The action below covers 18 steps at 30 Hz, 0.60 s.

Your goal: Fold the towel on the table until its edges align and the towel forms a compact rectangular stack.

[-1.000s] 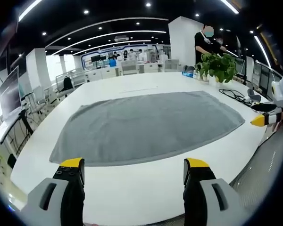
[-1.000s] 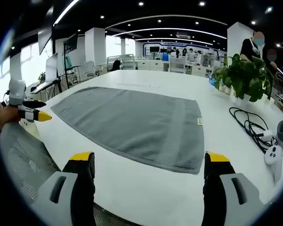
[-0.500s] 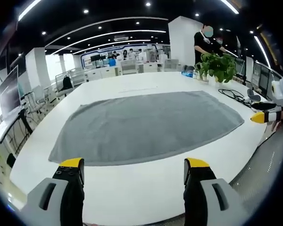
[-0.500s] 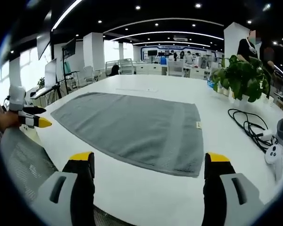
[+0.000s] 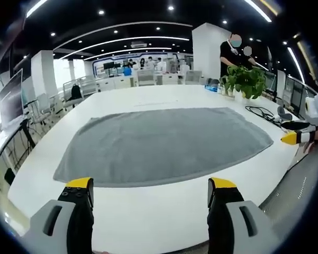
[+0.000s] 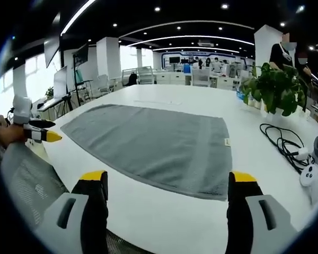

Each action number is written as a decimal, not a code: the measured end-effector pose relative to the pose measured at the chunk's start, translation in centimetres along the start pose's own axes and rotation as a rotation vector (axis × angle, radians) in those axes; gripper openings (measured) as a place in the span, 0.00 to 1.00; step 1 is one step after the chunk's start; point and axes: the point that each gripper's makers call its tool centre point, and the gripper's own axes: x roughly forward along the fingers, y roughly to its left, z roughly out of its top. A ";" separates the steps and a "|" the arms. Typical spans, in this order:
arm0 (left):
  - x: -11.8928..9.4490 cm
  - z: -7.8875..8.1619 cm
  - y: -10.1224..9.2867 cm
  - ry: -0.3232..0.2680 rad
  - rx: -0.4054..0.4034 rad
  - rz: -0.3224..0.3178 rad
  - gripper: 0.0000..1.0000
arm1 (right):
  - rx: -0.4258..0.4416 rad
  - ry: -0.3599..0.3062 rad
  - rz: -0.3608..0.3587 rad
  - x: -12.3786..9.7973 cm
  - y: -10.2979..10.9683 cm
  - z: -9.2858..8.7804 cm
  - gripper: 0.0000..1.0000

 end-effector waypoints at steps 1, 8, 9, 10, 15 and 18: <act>0.0 0.0 0.0 0.002 0.000 0.000 0.91 | -0.001 0.001 0.002 0.1 0.0 0.0 0.95; 0.4 -0.4 0.5 0.013 0.020 0.000 0.91 | -0.001 0.006 0.025 0.4 0.3 -0.3 0.93; 0.5 -0.4 0.5 0.013 0.022 0.000 0.91 | 0.000 0.004 0.026 0.4 0.3 -0.2 0.92; 0.5 -0.4 0.6 0.010 0.022 0.001 0.91 | 0.005 -0.003 0.030 0.3 0.3 0.0 0.92; 0.4 -0.1 0.4 0.002 0.034 0.002 0.91 | 0.022 -0.020 0.045 0.3 0.5 0.4 0.91; 0.4 -0.2 0.3 0.014 0.049 0.002 0.91 | -0.018 -0.049 0.049 0.1 0.2 1.3 0.89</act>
